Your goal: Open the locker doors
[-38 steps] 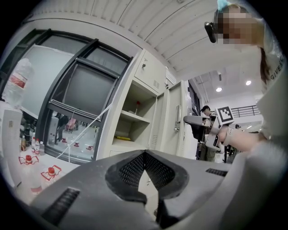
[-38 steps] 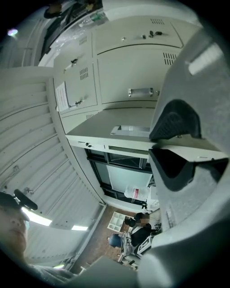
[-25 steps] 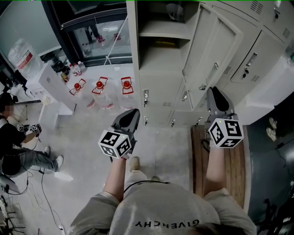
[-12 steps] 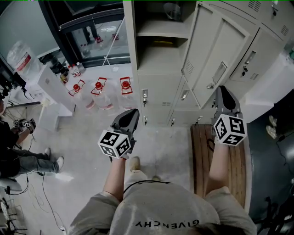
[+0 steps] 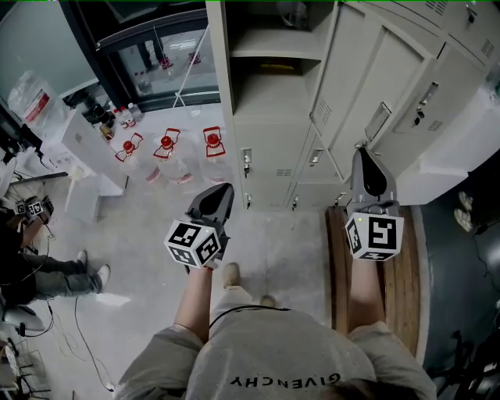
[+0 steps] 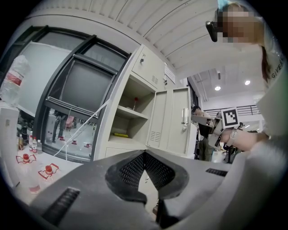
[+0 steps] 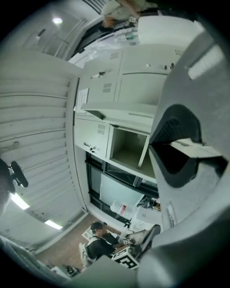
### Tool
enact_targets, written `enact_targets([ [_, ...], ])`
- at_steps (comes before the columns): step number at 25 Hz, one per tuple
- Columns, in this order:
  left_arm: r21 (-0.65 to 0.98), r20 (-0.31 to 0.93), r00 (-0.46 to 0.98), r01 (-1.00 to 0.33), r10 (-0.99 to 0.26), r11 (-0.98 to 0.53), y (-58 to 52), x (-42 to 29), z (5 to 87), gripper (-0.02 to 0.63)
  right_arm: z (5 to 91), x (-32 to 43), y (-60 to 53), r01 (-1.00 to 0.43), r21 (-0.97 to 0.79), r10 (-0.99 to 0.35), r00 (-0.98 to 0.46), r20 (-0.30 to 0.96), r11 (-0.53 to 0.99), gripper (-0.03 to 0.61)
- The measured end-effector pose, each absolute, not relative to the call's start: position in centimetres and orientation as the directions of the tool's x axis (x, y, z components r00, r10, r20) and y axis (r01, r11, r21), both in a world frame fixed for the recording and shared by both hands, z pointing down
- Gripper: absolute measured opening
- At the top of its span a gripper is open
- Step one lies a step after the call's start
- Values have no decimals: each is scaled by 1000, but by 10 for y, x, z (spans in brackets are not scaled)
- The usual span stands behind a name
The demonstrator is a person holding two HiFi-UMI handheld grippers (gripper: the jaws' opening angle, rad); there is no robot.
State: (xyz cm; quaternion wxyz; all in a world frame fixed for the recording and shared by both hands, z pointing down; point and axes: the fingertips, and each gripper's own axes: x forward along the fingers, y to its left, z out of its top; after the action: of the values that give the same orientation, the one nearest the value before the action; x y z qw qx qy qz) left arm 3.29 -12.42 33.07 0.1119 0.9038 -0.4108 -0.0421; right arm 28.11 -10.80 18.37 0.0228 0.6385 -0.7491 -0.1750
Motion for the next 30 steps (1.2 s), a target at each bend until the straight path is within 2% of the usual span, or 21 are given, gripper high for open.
enact_targets([
  [4,226,24,638,-753,-770,-618,-137,17,340,-2,216,246,-120,-941,223,-944,-291,-158,253,3],
  [13,242,100,591,-795,-801,-556,-185,-32,395,-2,316,168,-174,-904,109,-908,-418,-20,414,3],
  [21,292,157,619,-773,-770,-563,-244,-51,474,-2,425,105,-245,-882,-5,-877,-469,106,471,11],
  [30,363,190,646,-746,-739,-558,-308,-55,553,-2,550,66,-325,-883,-96,-847,-469,249,460,61],
])
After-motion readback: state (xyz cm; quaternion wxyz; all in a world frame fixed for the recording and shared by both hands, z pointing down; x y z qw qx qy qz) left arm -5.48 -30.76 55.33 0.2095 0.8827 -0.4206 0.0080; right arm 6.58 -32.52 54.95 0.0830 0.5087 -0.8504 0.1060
